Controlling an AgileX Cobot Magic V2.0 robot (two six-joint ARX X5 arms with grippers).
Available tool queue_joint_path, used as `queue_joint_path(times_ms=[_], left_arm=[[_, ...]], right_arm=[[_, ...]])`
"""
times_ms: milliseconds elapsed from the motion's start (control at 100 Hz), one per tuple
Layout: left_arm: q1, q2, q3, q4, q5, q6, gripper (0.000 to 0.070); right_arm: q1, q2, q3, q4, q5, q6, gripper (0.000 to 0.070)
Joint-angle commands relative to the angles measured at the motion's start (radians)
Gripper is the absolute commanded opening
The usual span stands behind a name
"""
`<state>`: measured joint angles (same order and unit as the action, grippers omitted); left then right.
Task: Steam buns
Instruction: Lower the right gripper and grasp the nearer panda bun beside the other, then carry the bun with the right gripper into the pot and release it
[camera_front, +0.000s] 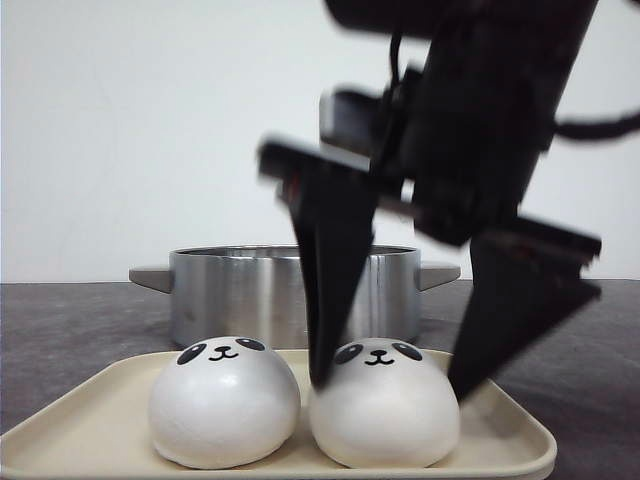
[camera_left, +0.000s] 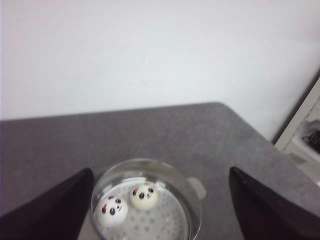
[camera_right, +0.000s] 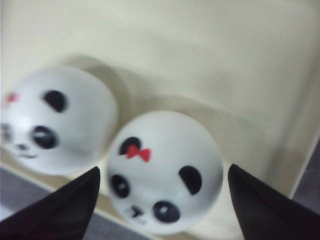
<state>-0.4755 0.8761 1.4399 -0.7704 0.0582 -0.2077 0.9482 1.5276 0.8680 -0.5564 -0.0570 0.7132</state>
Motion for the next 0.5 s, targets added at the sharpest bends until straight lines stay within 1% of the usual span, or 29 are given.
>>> queue_joint_path(times_ms=[0,20,30,40,60,70,220,360,410,490], left_arm=[[-0.005,0.003,0.022,0.001,0.002,0.012,0.0498],[-0.005,0.002,0.022,-0.002,0.002,0.012,0.0498],[-0.005,0.002,0.022,-0.002,0.002,0.012,0.0498],[-0.005,0.002,0.022,-0.003,0.002,0.012,0.0498],[-0.005,0.0,0.022,-0.005,0.002,0.012,0.0498],[-0.005,-0.001,0.022,-0.006,0.002,0.012,0.0498],[-0.005,-0.007,0.022,-0.016,0.002,0.013,0.0498],[-0.005,-0.008,0.022,-0.022,0.002,0.017,0.0498],[-0.005,-0.008,0.022,-0.022,0.002,0.017,0.0498],[-0.005,-0.008,0.022,-0.021,0.002,0.02,0.0498]], right_arm=[[0.011,0.038,0.003,0.002,0.005,0.008,0.0245],[0.011,0.043,0.003,0.002,0.005,0.008,0.0173],[0.011,0.045,0.003,0.003,0.006,0.007,0.0113],[0.011,0.045,0.003,0.003,0.006,0.006,0.0092],[0.011,0.047,0.003,0.005,0.009,0.004,0.0015],[0.011,0.047,0.003,0.007,0.01,0.003,0.0],[0.017,0.019,0.027,0.037,0.021,-0.013,0.0008],[0.019,-0.051,0.113,0.044,0.043,-0.04,0.0007],[0.018,-0.076,0.159,0.048,0.064,-0.06,0.0007],[0.018,-0.096,0.252,0.055,0.114,-0.117,0.0007]])
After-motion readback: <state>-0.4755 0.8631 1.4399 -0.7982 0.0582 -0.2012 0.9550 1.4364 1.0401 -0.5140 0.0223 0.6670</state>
